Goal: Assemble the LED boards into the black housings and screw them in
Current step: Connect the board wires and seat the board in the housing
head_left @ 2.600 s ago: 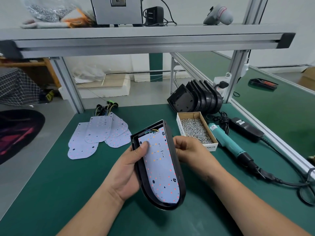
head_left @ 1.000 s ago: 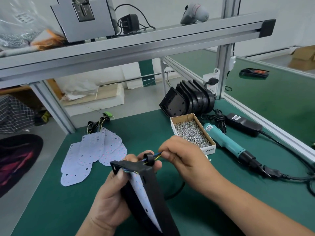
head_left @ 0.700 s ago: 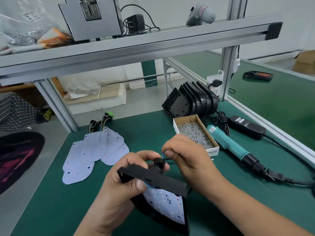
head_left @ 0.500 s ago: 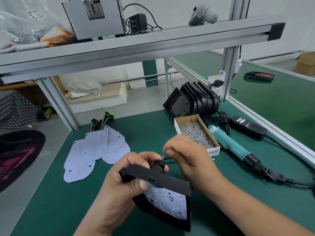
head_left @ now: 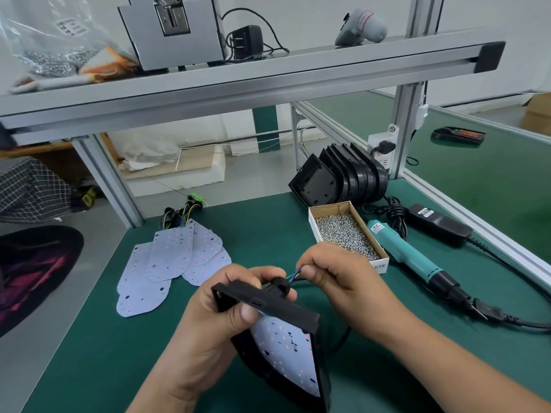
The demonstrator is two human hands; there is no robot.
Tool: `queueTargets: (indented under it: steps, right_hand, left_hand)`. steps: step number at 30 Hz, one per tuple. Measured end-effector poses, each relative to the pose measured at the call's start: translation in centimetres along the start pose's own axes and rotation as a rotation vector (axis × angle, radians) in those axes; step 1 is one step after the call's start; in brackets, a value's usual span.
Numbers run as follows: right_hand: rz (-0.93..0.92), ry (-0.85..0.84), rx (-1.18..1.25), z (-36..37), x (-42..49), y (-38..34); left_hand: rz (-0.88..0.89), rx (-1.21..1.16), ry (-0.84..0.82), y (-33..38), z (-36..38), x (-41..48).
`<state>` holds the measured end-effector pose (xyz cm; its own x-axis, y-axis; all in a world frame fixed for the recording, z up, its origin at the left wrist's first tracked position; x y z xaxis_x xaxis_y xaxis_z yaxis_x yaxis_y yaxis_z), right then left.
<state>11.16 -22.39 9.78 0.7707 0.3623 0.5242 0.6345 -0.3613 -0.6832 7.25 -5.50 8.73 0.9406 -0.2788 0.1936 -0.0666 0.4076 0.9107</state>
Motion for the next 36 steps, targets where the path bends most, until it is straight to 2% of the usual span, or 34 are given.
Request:
queueTargets:
  steps: [5,8,19,23,26,30,34,36]
  right_hand:
    - [-0.016,0.003,0.084,-0.5,-0.4,-0.9]
    - [-0.094,0.006,0.064,-0.6,-0.2,-1.8]
    - [-0.163,-0.01,0.02,-0.2,0.0,-2.5]
    - [-0.12,-0.057,0.027,-0.1,-0.1,-1.8]
    - [-0.083,-0.158,0.129,-0.1,-0.4,-1.5]
    - [-0.058,-0.179,0.23,-0.3,-0.5,-2.2]
    - [-0.227,-0.121,-0.061,-0.8,-0.2,-4.2]
    - [-0.215,-0.138,-0.026,-0.8,-0.1,-4.5]
  left_hand:
    - [-0.003,0.012,0.015,-0.2,-0.3,0.2]
    - [-0.022,-0.014,-0.01,-0.5,-0.2,0.2]
    - [-0.043,-0.16,-0.009,-0.9,-0.5,-0.4]
    - [-0.043,-0.118,0.003,-0.9,-0.6,-0.2]
    - [-0.034,-0.069,-0.032,-0.8,-0.3,-0.1]
    - [-0.025,-0.018,0.004,-1.0,-0.4,0.0]
    - [-0.02,0.059,0.039,-0.9,-0.4,0.0]
    - [-0.007,0.066,0.034,-0.9,-0.1,-0.1]
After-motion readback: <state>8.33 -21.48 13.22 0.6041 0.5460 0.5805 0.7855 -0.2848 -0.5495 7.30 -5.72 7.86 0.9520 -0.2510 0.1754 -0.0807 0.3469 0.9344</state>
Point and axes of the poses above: each hand's wrist, its own x-axis towards the middle knuckle, its own z-axis out of the palm, y = z × x, the point moved 9 cm from there along x, towards the middle knuckle, and after that the axes turned 1 degree about x, right-handed, at the moved point
